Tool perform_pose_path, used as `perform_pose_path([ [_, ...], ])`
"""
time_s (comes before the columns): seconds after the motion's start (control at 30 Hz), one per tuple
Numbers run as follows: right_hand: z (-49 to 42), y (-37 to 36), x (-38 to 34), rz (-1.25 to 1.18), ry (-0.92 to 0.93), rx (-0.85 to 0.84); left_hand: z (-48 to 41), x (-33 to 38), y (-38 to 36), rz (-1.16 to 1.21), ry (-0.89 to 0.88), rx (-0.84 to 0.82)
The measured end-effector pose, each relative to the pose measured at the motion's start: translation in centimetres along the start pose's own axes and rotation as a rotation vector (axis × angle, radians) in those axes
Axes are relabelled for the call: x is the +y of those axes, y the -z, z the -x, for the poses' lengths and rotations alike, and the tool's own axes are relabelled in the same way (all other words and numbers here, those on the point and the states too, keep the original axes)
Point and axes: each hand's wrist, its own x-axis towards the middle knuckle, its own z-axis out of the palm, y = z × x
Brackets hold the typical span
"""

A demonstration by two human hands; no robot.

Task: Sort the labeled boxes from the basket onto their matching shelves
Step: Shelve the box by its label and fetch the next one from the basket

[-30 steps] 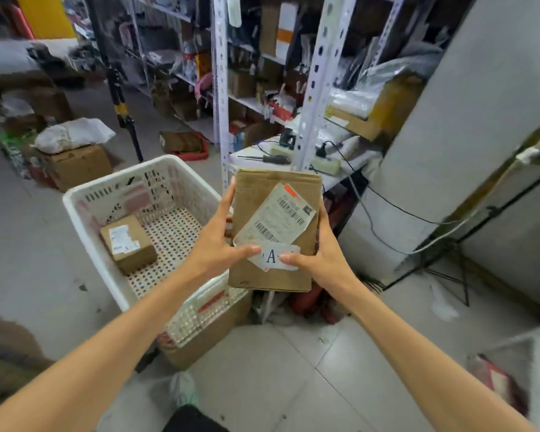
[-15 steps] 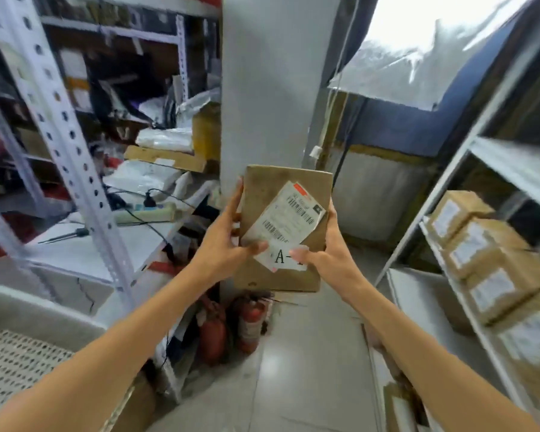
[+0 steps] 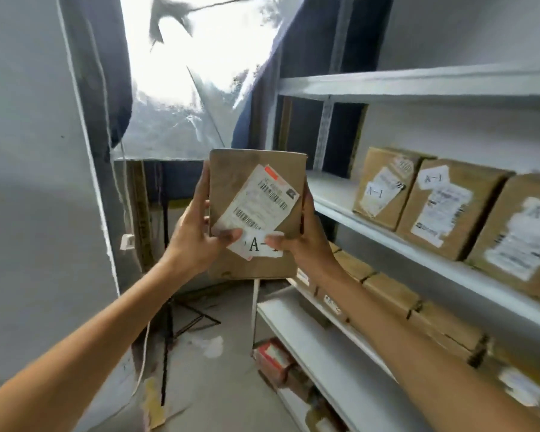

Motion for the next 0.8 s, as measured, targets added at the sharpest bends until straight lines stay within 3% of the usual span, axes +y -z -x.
perform_pose_path([
  [0.13, -1.2, 1.2, 2.0, 0.024, -0.02, 0.169, -4.4, -2.2, -2.5, 0.076, -0.024, -0.133],
  [0.3, -4.3, 4.0, 3.9, 0.068, -0.085, 0.251, -9.3, -5.3, -6.1, 0.15, -0.02, -0.249],
  [0.8, -20.5, 11.4, 11.9, 0.23, -0.025, 0.419, -26.8, -11.8, -14.8, 0.331, -0.008, -0.356],
])
